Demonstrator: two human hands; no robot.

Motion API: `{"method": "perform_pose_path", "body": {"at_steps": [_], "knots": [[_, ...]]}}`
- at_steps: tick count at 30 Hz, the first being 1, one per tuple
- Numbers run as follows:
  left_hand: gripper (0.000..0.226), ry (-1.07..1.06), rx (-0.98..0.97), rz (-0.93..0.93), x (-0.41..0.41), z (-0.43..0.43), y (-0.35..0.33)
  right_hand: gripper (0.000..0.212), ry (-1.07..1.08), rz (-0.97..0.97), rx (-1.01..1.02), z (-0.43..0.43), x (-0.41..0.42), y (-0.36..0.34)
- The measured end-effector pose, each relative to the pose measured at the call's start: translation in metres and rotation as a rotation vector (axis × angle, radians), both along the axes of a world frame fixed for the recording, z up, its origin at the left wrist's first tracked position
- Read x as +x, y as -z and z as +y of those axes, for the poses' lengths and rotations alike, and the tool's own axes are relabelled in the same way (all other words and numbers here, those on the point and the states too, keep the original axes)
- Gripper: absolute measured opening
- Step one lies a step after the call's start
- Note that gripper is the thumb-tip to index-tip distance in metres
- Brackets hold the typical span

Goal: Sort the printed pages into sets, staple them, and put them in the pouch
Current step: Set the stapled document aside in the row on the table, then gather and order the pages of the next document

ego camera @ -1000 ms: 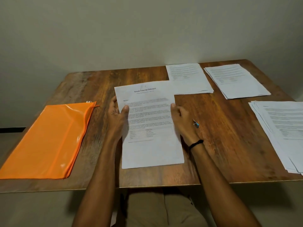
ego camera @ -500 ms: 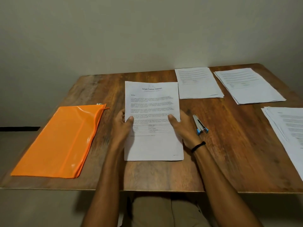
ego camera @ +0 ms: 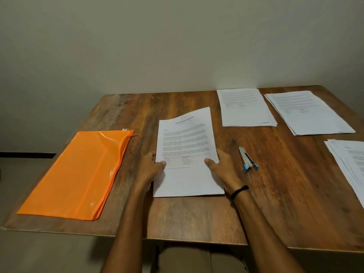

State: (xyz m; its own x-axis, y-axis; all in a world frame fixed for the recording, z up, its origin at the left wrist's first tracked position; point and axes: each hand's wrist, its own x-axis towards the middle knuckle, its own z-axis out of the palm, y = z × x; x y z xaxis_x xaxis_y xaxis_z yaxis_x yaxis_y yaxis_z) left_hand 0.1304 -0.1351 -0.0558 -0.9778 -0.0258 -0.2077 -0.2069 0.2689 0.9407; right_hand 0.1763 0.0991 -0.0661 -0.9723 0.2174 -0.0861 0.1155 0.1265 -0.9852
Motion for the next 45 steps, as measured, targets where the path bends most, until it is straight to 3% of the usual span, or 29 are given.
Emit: {"method": "perform_pose_path", "body": {"at_steps": [6,11,17,21,24,27,30,33,35,38,41,45], "knots": [[0.039,-0.119,-0.160,0.231,-0.007,-0.009,-0.017,0.033,-0.164,-0.241,-0.050,-0.002,-0.017,-0.007],[0.044,-0.126,-0.184,0.251,-0.075,-0.025,-0.025,0.030,-0.036,-0.143,0.069,-0.025,-0.089,-0.020],[0.043,-0.146,-0.368,0.329,-0.201,-0.041,-0.041,0.032,0.000,-0.033,0.215,-0.067,-0.203,-0.032],[0.067,-0.024,-0.528,0.310,-0.256,-0.049,-0.020,0.023,0.017,-0.059,0.338,-0.083,-0.257,-0.013],[0.078,0.101,-0.724,0.109,-0.266,-0.035,0.012,0.022,0.043,-0.072,0.436,-0.087,-0.272,-0.002],[0.057,0.144,-1.013,0.041,-0.267,-0.026,0.033,0.026,0.027,-0.047,0.518,-0.087,-0.270,-0.003],[0.046,0.135,-0.973,0.108,-0.262,-0.026,0.032,0.018,0.018,-0.058,0.567,-0.071,-0.251,-0.009],[0.052,0.133,-0.952,0.183,-0.252,-0.030,0.030,0.023,0.098,-0.126,0.648,-0.039,-0.214,-0.021],[0.059,0.065,-0.942,0.212,-0.239,-0.025,0.029,0.028,0.181,-0.264,0.783,-0.014,-0.182,-0.029],[0.064,-0.005,-0.967,0.282,-0.213,-0.012,0.031,0.049,0.276,-0.638,1.021,0.018,-0.130,-0.038],[0.069,0.049,-0.990,0.241,-0.194,0.004,0.037,0.055,0.244,-0.873,0.970,0.039,-0.095,-0.033],[0.070,0.142,-1.004,0.244,-0.184,0.014,0.034,0.038,0.261,-0.721,0.949,0.045,-0.086,-0.024]]}}
